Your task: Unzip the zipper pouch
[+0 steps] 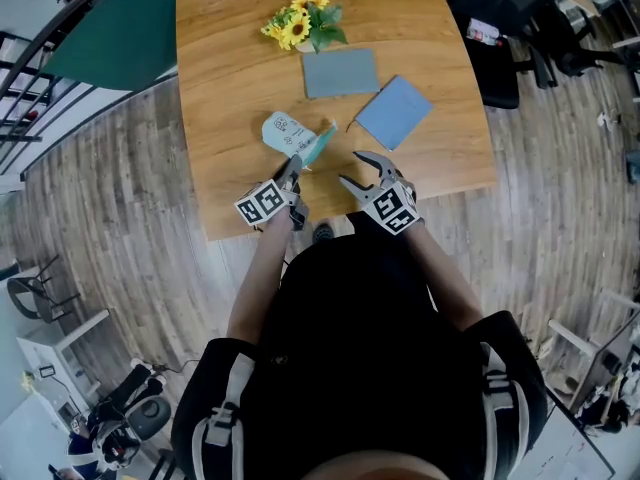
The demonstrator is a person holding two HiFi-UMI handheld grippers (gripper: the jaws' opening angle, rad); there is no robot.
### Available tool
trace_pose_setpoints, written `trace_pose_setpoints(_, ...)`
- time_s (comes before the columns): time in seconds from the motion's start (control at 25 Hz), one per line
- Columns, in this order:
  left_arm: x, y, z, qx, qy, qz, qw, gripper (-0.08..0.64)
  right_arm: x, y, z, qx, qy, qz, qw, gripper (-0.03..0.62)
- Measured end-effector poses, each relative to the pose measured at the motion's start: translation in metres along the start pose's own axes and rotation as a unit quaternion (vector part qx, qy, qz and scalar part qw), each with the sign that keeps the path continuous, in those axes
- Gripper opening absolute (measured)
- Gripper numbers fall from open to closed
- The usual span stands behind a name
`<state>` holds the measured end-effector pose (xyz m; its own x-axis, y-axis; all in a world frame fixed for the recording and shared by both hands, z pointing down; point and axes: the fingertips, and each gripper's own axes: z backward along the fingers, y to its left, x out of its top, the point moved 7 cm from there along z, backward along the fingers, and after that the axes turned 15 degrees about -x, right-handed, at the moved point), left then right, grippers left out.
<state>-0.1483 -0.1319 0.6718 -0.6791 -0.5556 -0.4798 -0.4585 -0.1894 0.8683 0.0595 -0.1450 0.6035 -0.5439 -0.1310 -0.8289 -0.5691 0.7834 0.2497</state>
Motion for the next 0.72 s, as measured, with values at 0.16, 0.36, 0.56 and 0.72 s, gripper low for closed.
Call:
trace_pose_setpoints(0.16,0.0,-0.013,0.001,-0.022,-0.004,0.006,0.9997,0.008,0.001,0.001,0.005,-0.006,-0.003,0.002,1.0,0.203)
trace_pose_setpoints(0.36,0.002,-0.032,0.009,-0.048,-0.016,0.012,0.9986,0.008,0.004,0.012,0.012,-0.008,-0.008,0.003,1.0,0.168)
trace_pose_setpoints(0.56,0.006,-0.048,0.019,-0.072,-0.03,0.02,0.9967,0.009,0.01,0.024,0.015,0.002,-0.017,0.011,1.0,0.146)
trace_pose_setpoints(0.72,0.003,-0.064,0.036,-0.089,-0.047,0.028,0.9946,0.009,0.014,0.039,0.022,0.019,-0.027,0.016,0.999,0.129)
